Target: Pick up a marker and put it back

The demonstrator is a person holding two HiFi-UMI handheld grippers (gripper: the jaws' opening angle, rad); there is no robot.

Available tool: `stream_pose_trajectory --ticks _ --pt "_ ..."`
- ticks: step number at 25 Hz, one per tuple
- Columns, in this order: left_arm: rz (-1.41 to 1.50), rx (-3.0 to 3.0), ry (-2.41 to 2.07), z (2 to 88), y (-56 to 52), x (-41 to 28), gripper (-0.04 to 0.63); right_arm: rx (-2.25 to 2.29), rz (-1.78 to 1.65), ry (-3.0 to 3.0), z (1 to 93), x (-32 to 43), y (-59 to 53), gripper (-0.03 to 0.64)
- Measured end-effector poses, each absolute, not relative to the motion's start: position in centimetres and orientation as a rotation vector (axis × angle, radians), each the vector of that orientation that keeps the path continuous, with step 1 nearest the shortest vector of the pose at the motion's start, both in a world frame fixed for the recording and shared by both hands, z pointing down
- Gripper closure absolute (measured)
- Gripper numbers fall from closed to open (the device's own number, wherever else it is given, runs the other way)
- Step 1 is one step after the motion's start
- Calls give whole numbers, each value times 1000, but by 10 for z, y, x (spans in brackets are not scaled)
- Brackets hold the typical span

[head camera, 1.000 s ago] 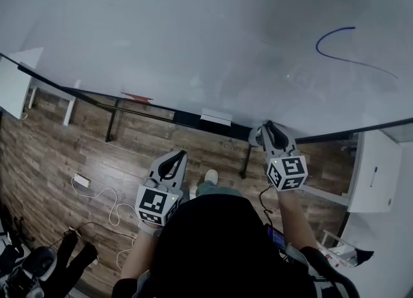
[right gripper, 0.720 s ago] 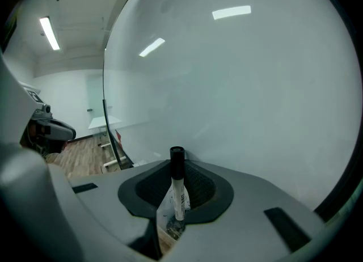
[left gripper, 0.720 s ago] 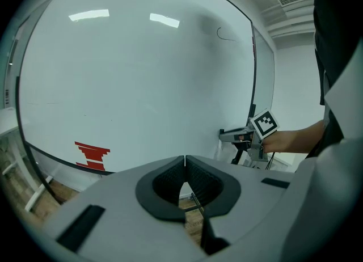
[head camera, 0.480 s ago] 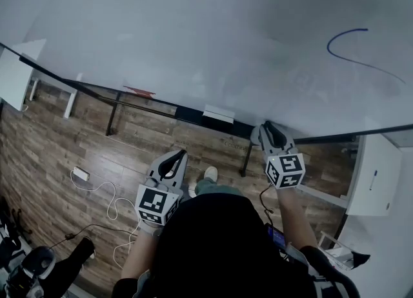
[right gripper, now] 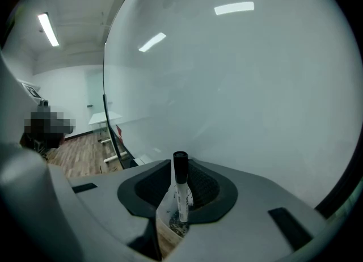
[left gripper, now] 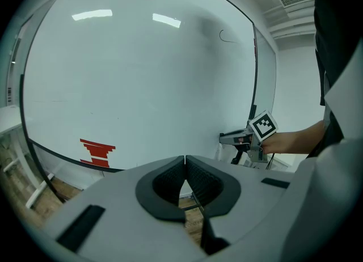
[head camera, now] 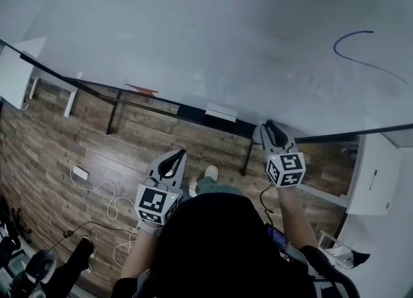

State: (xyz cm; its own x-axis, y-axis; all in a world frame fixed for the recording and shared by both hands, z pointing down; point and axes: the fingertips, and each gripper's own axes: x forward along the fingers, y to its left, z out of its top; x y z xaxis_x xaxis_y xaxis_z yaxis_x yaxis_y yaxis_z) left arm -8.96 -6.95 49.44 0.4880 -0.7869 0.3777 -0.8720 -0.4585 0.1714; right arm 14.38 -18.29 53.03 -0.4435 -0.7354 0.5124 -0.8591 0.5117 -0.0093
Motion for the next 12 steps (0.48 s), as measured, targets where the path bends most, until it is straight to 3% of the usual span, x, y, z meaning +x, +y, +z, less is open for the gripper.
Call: stream_pose_trajectory --ticks 12 --pt "338 2460 -1330 484 -74 -94 572 1435 338 -2312 497 148 -172 497"
